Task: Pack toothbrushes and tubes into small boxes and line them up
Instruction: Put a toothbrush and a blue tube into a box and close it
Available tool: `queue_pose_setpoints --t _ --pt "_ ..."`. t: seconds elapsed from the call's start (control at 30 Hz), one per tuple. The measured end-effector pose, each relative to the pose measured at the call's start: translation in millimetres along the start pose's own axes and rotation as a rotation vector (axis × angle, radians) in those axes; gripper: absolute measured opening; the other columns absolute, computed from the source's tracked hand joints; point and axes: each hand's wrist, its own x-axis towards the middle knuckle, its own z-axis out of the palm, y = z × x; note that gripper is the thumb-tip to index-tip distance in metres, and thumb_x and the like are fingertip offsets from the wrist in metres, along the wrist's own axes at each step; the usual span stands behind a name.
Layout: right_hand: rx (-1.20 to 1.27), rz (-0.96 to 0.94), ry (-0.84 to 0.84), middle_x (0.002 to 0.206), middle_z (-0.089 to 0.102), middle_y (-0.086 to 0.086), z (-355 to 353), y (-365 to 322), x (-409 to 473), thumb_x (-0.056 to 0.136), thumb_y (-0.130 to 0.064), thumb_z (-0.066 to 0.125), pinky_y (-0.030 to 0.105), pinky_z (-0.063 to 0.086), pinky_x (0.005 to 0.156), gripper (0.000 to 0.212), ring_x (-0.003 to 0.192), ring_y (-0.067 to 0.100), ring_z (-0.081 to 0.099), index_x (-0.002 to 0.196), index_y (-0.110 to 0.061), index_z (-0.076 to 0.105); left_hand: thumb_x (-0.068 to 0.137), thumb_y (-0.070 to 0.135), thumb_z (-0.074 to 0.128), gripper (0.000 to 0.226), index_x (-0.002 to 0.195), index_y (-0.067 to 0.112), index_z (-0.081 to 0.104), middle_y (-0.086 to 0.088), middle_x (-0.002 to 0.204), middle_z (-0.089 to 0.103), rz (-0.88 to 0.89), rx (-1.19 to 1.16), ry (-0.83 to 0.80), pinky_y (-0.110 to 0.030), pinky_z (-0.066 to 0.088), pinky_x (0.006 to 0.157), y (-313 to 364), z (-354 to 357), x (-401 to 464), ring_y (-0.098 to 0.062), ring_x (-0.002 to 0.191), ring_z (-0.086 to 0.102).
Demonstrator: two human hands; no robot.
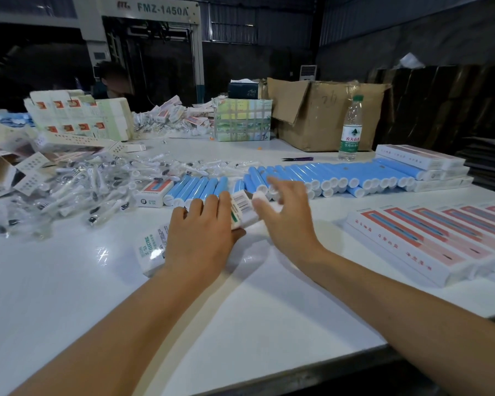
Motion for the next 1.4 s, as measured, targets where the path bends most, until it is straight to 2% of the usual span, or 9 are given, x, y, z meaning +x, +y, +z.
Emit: queue_pose_setpoints --t 0.17,0.33,0.5,0.63,0.77,1.0,1.1,1.23,1.4 --pt "0.848 0.669 -0.253 0.106 0.065 0.010 -2 2 5 0.080 -0.028 0.069 0.037 0.053 0.082 0.041 0.092 0.021 0.064 0.117 -0.012 0.062 0.092 0.060 0.032 0.071 0.145 0.014 0.022 -0.002 0.131 0.047 -0.059 -0.040 0.024 -0.035 0.034 0.083 0 3 1 -0.024 0.115 0.046" --pt "1.124 0.726 -0.273 0.084 0.072 0.015 5 6 6 0.083 -0.009 0.063 0.030 0.058 0.057 0.018 0.072 0.024 0.071 0.099 -0.001 0.064 0.087 0.057 0.034 0.071 0.138 0.008 0.040 -0.006 0.119 0.057 -0.007 -0.105 -0.023 -0.038 0.042 0.078 7 -2 0 -0.026 0.103 0.055" --pt "0.851 0.537 -0.147 0.081 0.071 0.011 10 11 5 0.089 -0.002 0.059 0.029 0.057 0.061 0.007 0.072 0.020 0.071 0.092 -0.005 0.064 0.077 0.046 0.055 0.061 0.114 -0.001 0.064 -0.012 0.090 0.066 0.077 -0.123 0.121 -0.038 0.048 0.060 11 0 0 -0.029 0.076 0.063" --pt "0.182 0.163 -0.073 0.100 0.067 0.011 11 7 -6 0.094 -0.018 0.053 0.034 0.051 0.082 0.021 0.091 0.014 0.063 0.107 -0.005 0.063 0.081 0.050 0.058 0.063 0.121 0.002 0.060 -0.009 0.097 0.065 0.080 -0.059 0.063 -0.036 0.047 0.064 12 -5 -2 -0.026 0.082 0.062" --pt "-0.122 -0.019 -0.139 0.083 0.063 0.005 13 1 -18 0.101 -0.018 0.039 0.034 0.047 0.070 0.019 0.076 0.017 0.058 0.097 -0.012 0.057 0.082 0.045 0.064 0.066 0.132 0.003 0.052 -0.008 0.108 0.062 0.111 0.041 0.005 -0.035 0.046 0.071 14 -6 -9 -0.023 0.091 0.060" --pt "0.175 0.176 -0.244 0.084 0.066 0.005 7 -5 -15 0.095 -0.010 0.048 0.035 0.051 0.078 0.014 0.081 0.021 0.062 0.092 -0.006 0.062 0.100 0.050 0.027 0.069 0.147 0.004 0.007 -0.007 0.135 0.036 0.096 0.020 -0.028 -0.036 0.033 0.090 15 0 -9 -0.024 0.117 0.041" --pt "0.329 0.258 -0.224 0.074 0.067 -0.006 9 -7 -14 0.091 -0.003 0.050 0.029 0.052 0.071 0.016 0.073 0.009 0.063 0.089 -0.008 0.065 0.096 0.048 0.042 0.067 0.143 0.003 0.031 -0.006 0.122 0.051 0.074 0.078 -0.044 -0.034 0.040 0.081 16 -9 -9 -0.022 0.104 0.053" --pt "0.110 0.232 -0.202 0.140 0.050 -0.002 17 -6 -15 0.096 -0.012 0.045 0.036 0.038 0.108 0.045 0.129 0.015 0.046 0.141 -0.014 0.044 0.076 0.038 0.071 0.054 0.120 0.008 0.064 0.000 0.092 0.066 0.095 0.102 0.034 -0.030 0.047 0.062 18 -7 -10 -0.017 0.075 0.062" --pt "0.346 0.311 -0.227 0.109 0.063 -0.003 14 -11 -15 0.099 -0.025 0.044 0.035 0.045 0.101 0.024 0.102 0.010 0.059 0.113 -0.018 0.062 0.084 0.045 0.054 0.059 0.128 0.005 0.057 -0.003 0.099 0.064 0.077 0.063 0.013 -0.033 0.046 0.066 15 -9 -8 -0.020 0.081 0.061"
